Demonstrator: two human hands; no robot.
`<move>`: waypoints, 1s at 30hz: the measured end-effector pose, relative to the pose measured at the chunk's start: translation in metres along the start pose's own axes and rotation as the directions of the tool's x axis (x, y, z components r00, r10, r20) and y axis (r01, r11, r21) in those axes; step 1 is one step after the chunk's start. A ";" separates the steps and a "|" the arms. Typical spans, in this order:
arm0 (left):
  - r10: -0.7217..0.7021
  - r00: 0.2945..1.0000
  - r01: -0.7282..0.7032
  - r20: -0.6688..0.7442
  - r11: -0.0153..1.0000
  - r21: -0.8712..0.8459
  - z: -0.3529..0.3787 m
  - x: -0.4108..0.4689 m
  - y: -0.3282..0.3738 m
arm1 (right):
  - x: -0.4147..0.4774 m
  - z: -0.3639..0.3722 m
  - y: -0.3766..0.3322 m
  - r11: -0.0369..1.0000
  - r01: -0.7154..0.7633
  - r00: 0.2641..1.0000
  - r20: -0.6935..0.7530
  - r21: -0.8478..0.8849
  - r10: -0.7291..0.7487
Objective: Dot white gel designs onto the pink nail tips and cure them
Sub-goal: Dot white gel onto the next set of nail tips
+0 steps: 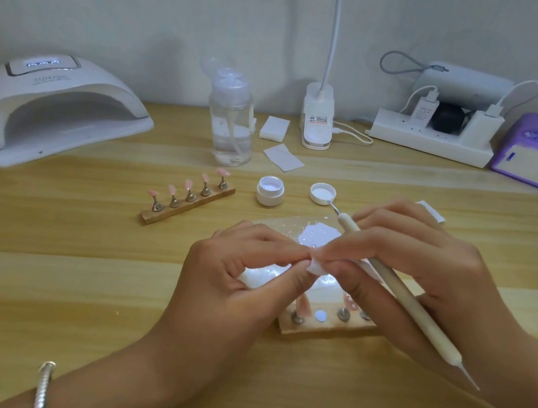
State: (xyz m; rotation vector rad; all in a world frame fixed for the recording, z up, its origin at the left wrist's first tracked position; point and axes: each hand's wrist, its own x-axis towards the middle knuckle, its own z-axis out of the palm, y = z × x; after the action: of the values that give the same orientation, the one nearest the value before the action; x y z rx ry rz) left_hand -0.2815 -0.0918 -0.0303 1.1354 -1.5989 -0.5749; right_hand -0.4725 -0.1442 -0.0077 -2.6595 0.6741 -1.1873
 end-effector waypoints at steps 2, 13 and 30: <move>-0.051 0.998 0.048 -0.036 0.997 -0.062 -0.002 0.001 -0.002 | -0.002 0.000 0.000 0.997 0.047 0.999 0.004 -0.054 -0.047; -0.131 0.991 0.125 -0.036 0.982 -0.142 -0.002 0.001 -0.001 | -0.003 -0.016 0.037 0.969 -0.196 0.957 -0.242 -0.148 0.157; -0.177 0.979 0.170 -0.100 0.982 -0.079 -0.002 0.004 0.001 | 0.002 -0.027 0.061 0.852 -0.499 0.863 -0.177 -0.158 0.473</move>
State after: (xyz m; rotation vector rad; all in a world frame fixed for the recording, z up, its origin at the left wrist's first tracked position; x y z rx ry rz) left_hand -0.2805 -0.0947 -0.0269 1.2403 -1.3869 -0.6683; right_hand -0.5117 -0.1979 -0.0072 -2.3357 1.4590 -1.1941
